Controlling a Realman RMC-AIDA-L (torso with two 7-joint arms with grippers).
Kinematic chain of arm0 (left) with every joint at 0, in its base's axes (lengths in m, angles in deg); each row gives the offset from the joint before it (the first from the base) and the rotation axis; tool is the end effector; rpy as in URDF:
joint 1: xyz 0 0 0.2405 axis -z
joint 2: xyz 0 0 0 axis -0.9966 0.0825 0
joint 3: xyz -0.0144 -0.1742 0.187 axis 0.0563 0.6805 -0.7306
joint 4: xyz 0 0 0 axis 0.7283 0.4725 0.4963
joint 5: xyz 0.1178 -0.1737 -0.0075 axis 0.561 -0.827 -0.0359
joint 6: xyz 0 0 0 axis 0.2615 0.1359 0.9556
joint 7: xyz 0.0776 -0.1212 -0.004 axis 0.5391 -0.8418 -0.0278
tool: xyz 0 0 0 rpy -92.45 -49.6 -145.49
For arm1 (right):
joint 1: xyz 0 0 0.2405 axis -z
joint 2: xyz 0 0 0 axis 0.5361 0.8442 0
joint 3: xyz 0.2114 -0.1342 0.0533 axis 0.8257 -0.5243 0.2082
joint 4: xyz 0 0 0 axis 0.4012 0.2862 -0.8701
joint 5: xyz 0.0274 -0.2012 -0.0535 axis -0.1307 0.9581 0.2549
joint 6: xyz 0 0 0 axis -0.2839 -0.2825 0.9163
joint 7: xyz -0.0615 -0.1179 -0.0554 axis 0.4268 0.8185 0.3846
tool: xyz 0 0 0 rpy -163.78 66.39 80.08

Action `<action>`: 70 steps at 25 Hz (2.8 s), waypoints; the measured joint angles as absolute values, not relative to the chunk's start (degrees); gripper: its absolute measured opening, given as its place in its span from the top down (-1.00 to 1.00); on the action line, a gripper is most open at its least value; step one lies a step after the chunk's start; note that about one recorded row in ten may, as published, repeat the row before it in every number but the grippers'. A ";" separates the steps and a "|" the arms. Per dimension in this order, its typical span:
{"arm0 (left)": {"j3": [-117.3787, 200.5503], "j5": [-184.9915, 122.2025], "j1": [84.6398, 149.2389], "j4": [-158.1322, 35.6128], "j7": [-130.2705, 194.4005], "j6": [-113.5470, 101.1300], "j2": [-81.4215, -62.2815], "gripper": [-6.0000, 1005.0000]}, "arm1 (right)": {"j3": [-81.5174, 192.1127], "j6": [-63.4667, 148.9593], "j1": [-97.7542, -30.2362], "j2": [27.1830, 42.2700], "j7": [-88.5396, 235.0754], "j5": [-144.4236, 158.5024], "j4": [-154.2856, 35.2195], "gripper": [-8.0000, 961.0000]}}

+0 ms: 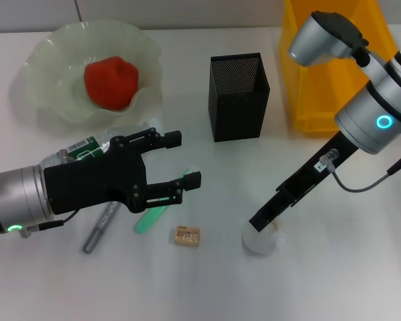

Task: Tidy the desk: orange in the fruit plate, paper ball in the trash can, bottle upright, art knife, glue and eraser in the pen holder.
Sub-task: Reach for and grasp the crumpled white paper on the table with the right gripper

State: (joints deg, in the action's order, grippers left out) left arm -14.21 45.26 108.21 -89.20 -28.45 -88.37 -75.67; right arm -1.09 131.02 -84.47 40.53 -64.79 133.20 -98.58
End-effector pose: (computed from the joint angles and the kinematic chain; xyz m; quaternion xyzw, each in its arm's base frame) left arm -0.2565 0.2861 -0.0340 -0.9257 -0.1331 -0.3349 0.1151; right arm 0.1716 0.3566 -0.0382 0.8902 -0.4293 0.1455 0.0464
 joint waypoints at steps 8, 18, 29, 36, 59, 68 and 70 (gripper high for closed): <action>-14.27 45.20 108.31 -89.20 -28.43 -88.26 -75.67 -0.59 | -1.77 131.20 -84.61 40.84 -64.98 135.64 -98.60 -0.43; -14.29 45.20 108.55 -88.67 -28.43 -87.84 -75.69 -0.60 | -3.79 130.35 -85.01 41.20 -64.73 135.35 -97.92 -0.43; -14.29 45.22 108.56 -88.67 -28.30 -87.65 -75.77 -0.59 | -4.32 130.24 -84.85 41.28 -64.26 135.29 -97.71 -0.43; -14.29 45.21 108.56 -88.60 -27.66 -87.61 -75.84 -0.60 | -4.33 130.23 -84.67 41.28 -64.23 135.30 -97.91 -0.11; -14.28 45.14 109.35 -88.59 -27.55 -87.18 -75.86 -0.60 | -2.76 137.51 -75.47 40.39 -63.39 128.67 -113.54 0.16; -14.29 45.12 109.86 -88.36 -27.55 -87.00 -75.94 -0.60 | -3.13 137.34 -78.29 40.40 -63.83 128.92 -109.23 0.02; -14.29 45.12 109.90 -88.11 -27.55 -87.00 -75.94 -0.60 | -3.20 137.13 -79.26 40.40 -63.85 129.23 -107.47 -0.07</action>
State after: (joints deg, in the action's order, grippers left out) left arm -14.29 45.12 109.90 -88.11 -27.55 -87.00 -75.94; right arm -3.20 137.13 -79.26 40.40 -63.85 129.23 -107.47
